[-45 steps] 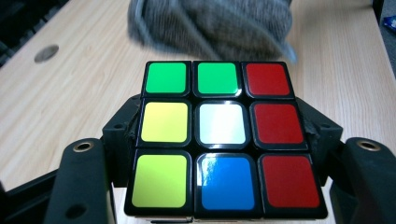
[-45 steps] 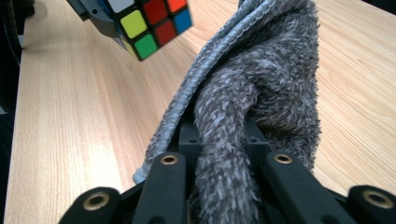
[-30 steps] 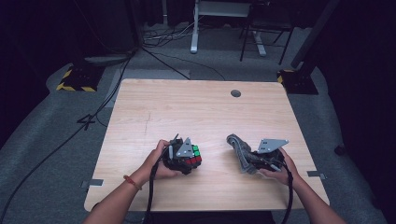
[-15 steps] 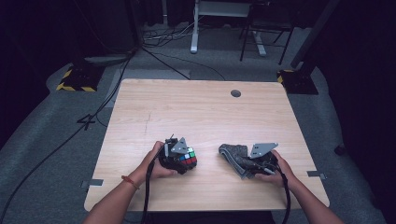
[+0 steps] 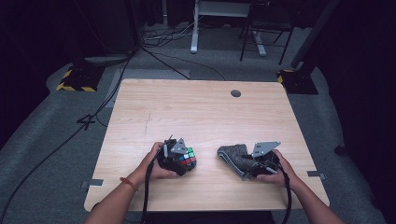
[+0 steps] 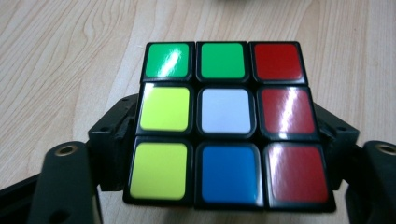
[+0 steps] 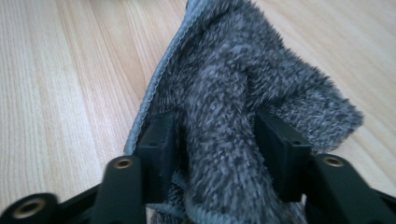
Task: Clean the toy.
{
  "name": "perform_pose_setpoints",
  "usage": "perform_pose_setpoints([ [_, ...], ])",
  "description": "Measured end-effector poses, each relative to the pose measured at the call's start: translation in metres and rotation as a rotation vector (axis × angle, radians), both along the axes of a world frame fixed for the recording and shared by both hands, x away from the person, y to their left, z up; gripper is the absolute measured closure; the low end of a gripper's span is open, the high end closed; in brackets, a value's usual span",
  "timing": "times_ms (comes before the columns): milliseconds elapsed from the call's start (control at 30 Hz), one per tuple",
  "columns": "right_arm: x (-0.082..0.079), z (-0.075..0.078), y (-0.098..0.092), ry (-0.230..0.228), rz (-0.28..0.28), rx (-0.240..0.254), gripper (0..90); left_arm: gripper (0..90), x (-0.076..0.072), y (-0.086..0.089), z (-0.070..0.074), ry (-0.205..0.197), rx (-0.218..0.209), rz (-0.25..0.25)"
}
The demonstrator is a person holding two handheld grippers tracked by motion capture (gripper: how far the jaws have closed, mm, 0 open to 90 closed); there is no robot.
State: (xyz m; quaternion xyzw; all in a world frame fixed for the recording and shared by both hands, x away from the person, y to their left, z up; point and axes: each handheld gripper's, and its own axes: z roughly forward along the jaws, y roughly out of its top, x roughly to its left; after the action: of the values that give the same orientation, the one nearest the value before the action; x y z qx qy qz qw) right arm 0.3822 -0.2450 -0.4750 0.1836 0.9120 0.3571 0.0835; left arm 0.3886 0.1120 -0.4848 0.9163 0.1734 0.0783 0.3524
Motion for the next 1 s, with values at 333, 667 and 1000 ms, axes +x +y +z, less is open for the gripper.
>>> perform_pose_setpoints([
  [333, -0.003, 0.014, -0.002, -0.056, -0.021, -0.001, 32.4, 16.3, -0.012, 0.012, 0.011, -0.034, 0.078, 0.045],
  [667, -0.007, 0.021, -0.007, -0.092, -0.070, -0.063, 28.9, 16.0, -0.030, 0.034, 0.026, -0.120, 0.112, 0.099],
  [1000, -0.022, 0.021, -0.035, -0.107, -0.135, -0.055, 28.5, 16.2, -0.045, 0.054, 0.024, -0.145, 0.139, 0.129],
])
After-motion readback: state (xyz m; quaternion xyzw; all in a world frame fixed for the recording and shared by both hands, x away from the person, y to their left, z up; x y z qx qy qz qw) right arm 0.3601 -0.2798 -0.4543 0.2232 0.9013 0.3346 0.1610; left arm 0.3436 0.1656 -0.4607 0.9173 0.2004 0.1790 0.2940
